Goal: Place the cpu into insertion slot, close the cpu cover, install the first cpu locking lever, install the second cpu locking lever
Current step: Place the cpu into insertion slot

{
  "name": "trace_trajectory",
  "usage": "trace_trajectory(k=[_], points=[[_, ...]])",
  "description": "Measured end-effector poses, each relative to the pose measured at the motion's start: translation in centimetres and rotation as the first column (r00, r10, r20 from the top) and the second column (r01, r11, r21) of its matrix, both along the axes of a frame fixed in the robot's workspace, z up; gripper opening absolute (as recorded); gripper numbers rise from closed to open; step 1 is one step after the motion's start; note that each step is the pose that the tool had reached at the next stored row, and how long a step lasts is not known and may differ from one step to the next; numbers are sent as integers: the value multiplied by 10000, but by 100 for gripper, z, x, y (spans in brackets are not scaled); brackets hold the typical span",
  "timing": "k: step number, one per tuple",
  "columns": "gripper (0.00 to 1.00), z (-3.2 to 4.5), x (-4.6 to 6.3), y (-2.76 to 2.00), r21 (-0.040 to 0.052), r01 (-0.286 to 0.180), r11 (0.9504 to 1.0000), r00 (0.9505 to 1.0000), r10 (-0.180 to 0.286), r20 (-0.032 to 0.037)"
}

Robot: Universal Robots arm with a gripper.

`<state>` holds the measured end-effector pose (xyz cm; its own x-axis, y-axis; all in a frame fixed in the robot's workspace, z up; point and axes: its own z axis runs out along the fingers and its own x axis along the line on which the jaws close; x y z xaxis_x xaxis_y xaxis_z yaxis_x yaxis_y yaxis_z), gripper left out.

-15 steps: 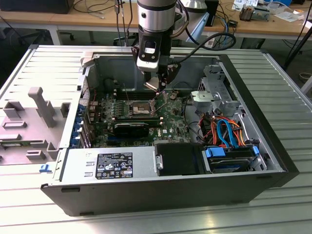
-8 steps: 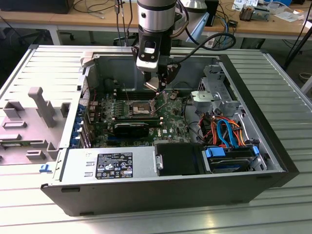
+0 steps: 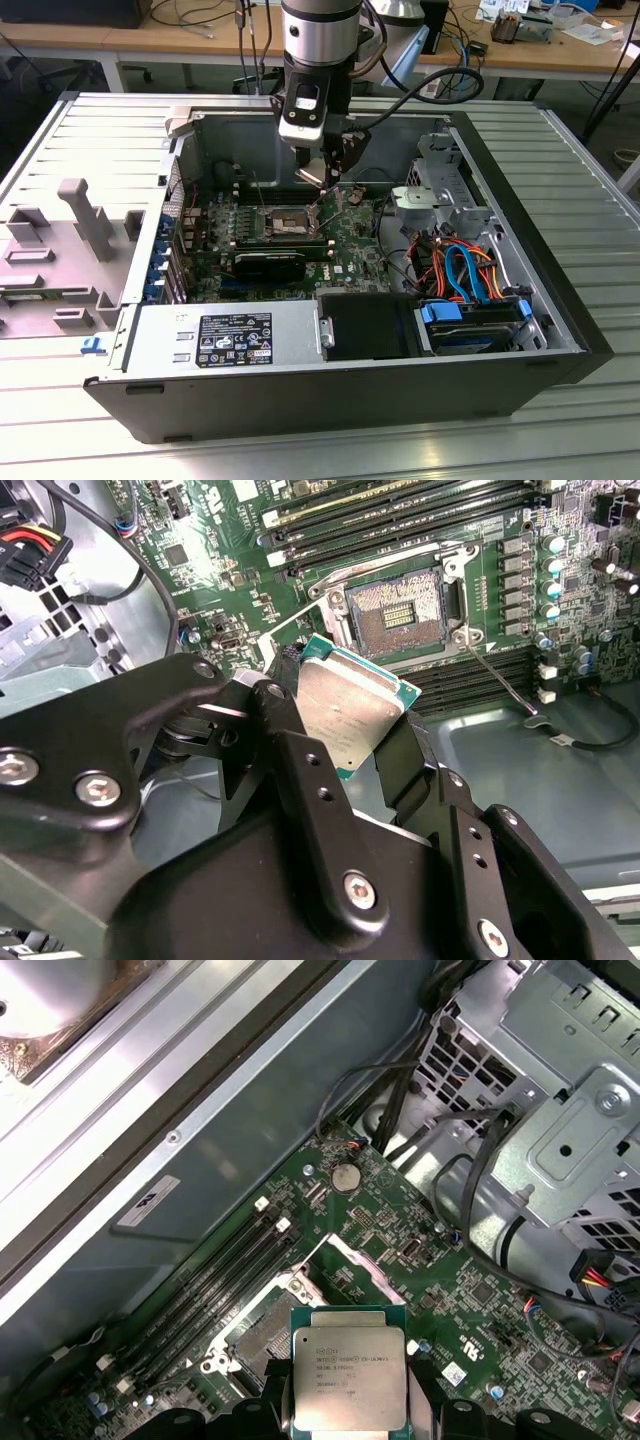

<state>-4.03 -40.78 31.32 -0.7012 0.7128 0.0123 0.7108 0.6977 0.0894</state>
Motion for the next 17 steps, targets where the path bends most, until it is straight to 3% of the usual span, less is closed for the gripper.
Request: trace_trajectory(k=[17], points=[[55,0,0,0,0,229,9997,9997,-229,0]])
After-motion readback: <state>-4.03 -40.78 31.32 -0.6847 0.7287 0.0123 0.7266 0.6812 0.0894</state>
